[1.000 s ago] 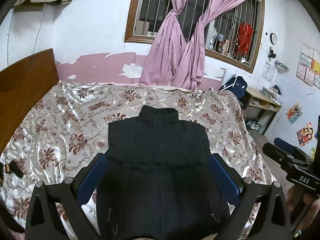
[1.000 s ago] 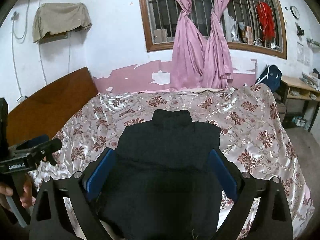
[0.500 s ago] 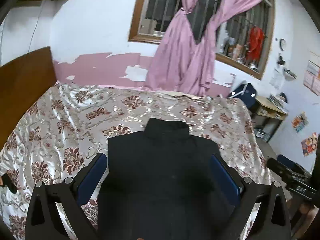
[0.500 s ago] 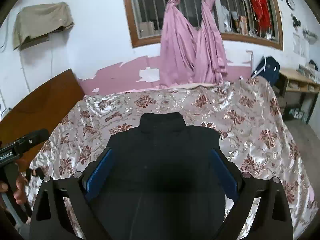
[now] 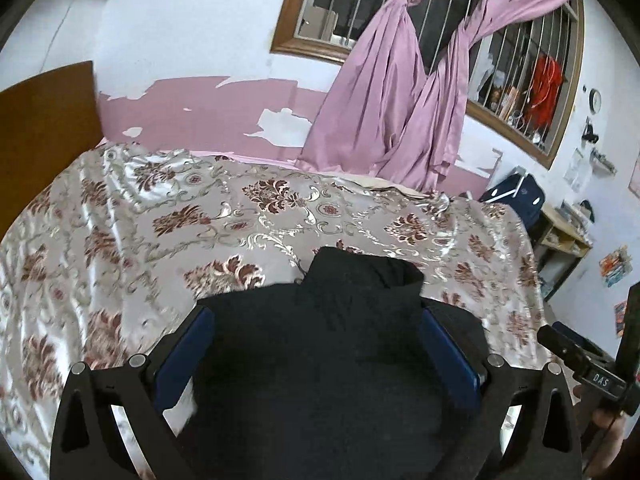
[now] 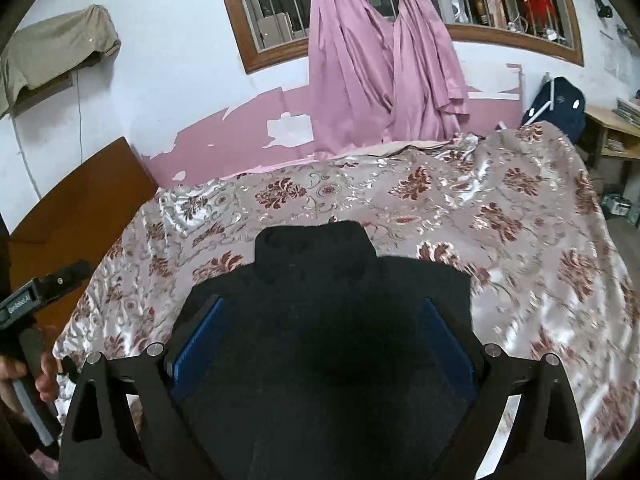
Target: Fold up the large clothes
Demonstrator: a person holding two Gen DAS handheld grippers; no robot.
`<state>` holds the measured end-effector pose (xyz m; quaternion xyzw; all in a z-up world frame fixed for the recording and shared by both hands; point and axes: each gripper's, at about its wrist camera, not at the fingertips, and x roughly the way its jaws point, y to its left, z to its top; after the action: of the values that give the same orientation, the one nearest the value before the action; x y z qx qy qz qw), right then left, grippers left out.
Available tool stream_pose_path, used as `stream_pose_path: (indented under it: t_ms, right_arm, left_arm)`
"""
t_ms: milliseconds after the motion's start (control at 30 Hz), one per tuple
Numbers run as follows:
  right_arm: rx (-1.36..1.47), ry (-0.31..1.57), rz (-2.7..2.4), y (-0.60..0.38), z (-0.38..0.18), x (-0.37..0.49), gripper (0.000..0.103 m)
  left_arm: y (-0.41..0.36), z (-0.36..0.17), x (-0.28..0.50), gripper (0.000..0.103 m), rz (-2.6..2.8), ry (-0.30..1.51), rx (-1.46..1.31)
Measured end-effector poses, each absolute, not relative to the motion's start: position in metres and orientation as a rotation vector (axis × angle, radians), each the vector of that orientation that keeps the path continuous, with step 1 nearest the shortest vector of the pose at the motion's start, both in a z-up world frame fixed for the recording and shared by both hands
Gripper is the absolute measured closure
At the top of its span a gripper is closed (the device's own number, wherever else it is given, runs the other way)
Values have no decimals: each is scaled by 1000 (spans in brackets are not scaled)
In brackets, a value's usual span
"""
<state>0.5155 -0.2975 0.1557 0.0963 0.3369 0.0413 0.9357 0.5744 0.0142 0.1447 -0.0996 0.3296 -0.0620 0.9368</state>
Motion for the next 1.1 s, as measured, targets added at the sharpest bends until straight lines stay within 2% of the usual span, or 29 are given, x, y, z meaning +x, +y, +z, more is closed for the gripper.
stream_pose_path:
  t_ms: [467, 567, 633, 700, 733, 767, 800, 833, 867, 900, 933, 967, 1100]
  right_arm:
    - [182, 780, 54, -293, 42, 706, 11]
    - [208, 789, 37, -294, 26, 737, 16]
    - [221, 802, 39, -291, 16, 757, 18]
    - [216, 819, 37, -288, 9, 771, 24]
    - [212, 839, 40, -284, 4, 779, 25]
    - [208, 862, 40, -282, 0, 785, 30]
    - [204, 877, 39, -280, -4, 789, 41]
    - [195, 892, 38, -277, -8, 793, 46]
    - [184, 902, 33, -277, -10, 794, 54]
    - [169, 910, 23, -276, -14, 795, 66]
    - [162, 911, 19, -277, -15, 795, 72]
    - [161, 911, 19, -278, -17, 794, 84]
    - [194, 840, 65, -288, -9, 773, 93]
  left_arm:
    - [-19, 38, 756, 2, -174, 777, -146]
    - [-23, 21, 777, 6, -164, 766, -153]
    - [-25, 11, 787, 13, -171, 775, -171]
    - [-27, 1, 798, 33, -171, 803, -173]
    - [-29, -5, 803, 37, -176, 820, -169]
    - [-31, -9, 807, 49, -177, 837, -163]
    - [-33, -13, 810, 62, -172, 852, -157]
    - [-33, -16, 812, 69, -173, 861, -159]
    - [-32, -18, 811, 83, -190, 857, -181]
    - [-31, -17, 809, 90, -194, 848, -196]
    - [-29, -16, 806, 92, -181, 838, -199]
    - [-27, -13, 802, 93, -180, 824, -209]
    - [-13, -1, 781, 95, -189, 774, -257]
